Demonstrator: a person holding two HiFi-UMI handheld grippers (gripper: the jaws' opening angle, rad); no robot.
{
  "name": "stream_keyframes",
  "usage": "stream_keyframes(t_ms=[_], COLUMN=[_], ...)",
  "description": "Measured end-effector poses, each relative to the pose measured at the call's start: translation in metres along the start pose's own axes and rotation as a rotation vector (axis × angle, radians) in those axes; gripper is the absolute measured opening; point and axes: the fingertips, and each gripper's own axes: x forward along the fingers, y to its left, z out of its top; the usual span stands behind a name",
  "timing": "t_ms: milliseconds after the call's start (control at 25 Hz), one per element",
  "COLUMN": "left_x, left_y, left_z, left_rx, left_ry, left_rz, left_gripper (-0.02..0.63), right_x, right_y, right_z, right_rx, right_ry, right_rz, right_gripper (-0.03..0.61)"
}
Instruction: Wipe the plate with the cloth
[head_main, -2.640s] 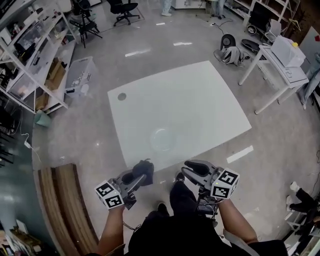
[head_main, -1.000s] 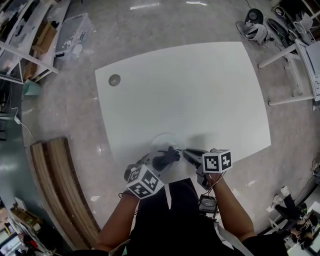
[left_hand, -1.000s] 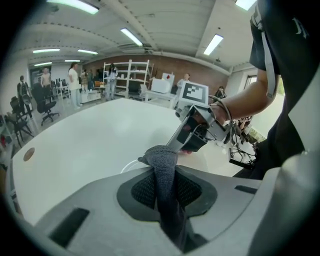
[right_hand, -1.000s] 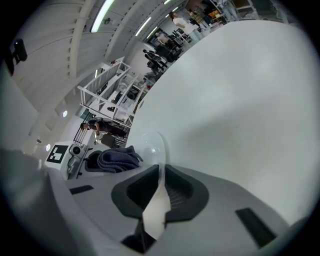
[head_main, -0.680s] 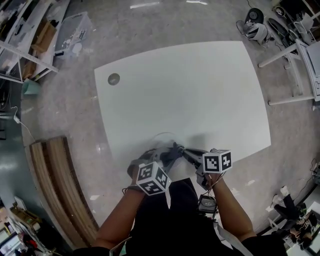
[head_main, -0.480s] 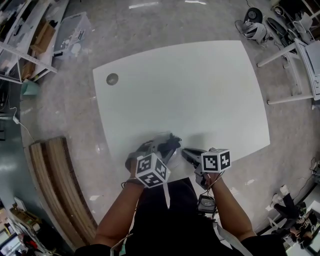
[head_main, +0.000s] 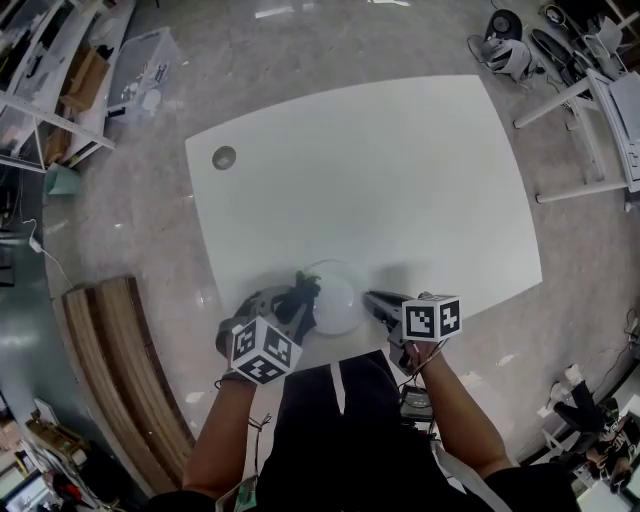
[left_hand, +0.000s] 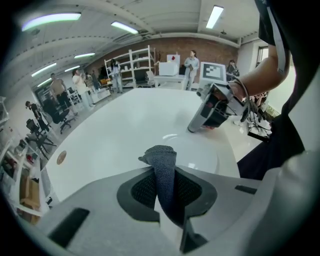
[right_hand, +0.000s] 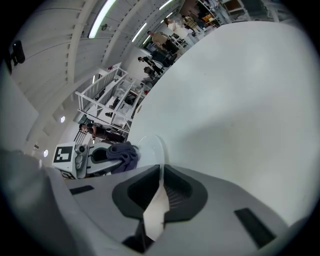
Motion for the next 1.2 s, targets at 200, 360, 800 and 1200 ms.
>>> stream_keyframes(t_ms=[200, 360, 800, 1200], left_x=[-0.004, 0.011, 0.051, 0.031], left_y=[-0.059, -0.089, -0.035, 0.028], left_z=[-0.009, 0.009, 0.050, 0.028], left_rx=[-0.011, 0.010, 0.135, -0.016], left_ry=[0.014, -0.009, 0.012, 0.015], left_rz=[-0.099, -0.163, -0.202, -0.088], left_gripper=[0.054, 0.054, 0.054, 0.054], right_x=[0.000, 0.001, 0.000, 0.000], right_y=[0.000, 0.001, -0.003, -0.004], right_z=[0.002, 0.003, 0.005, 0.005], right_rx=[0.008, 0.013, 0.018, 0.015], right_ry=[-0.013, -0.017, -0.026, -0.037], right_rz=[-0.004, -0.008, -0.002, -0.004], right_gripper=[0.023, 0.023, 0.023, 0.023])
